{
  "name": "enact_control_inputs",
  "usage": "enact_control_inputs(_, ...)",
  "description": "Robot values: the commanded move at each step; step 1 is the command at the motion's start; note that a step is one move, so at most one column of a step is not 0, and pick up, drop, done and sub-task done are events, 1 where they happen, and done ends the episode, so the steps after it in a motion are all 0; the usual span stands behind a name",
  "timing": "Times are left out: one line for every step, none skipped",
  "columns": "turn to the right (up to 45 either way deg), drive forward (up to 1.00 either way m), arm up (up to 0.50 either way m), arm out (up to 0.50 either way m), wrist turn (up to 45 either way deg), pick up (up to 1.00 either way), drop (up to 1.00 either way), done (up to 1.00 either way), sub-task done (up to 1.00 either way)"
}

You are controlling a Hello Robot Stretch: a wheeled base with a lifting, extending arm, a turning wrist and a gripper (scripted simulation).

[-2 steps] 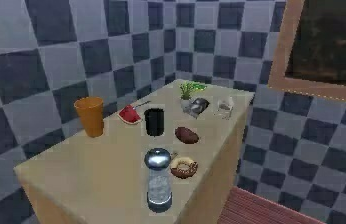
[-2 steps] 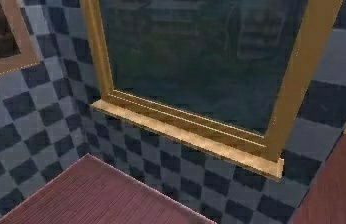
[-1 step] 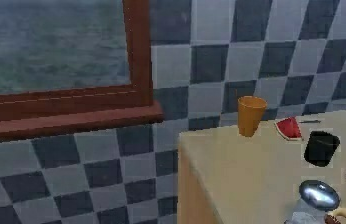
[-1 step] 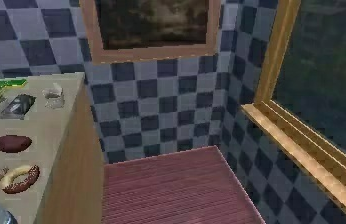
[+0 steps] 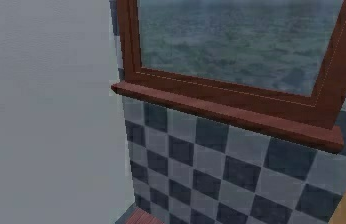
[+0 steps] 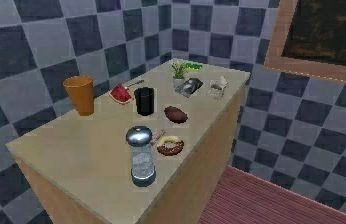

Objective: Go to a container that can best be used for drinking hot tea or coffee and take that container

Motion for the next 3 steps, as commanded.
enact_control_inputs(0.0, 0.0, 0.5, 0.0, 0.0, 0.0, 0.0, 0.0, 0.0)
enact_control_inputs(0.0, 0.0, 0.38, 0.0, 0.0, 0.0, 0.0, 0.0, 0.0)
enact_control_inputs(0.0, 0.0, 0.0, 0.48, 0.0, 0.0, 0.0, 0.0, 0.0)
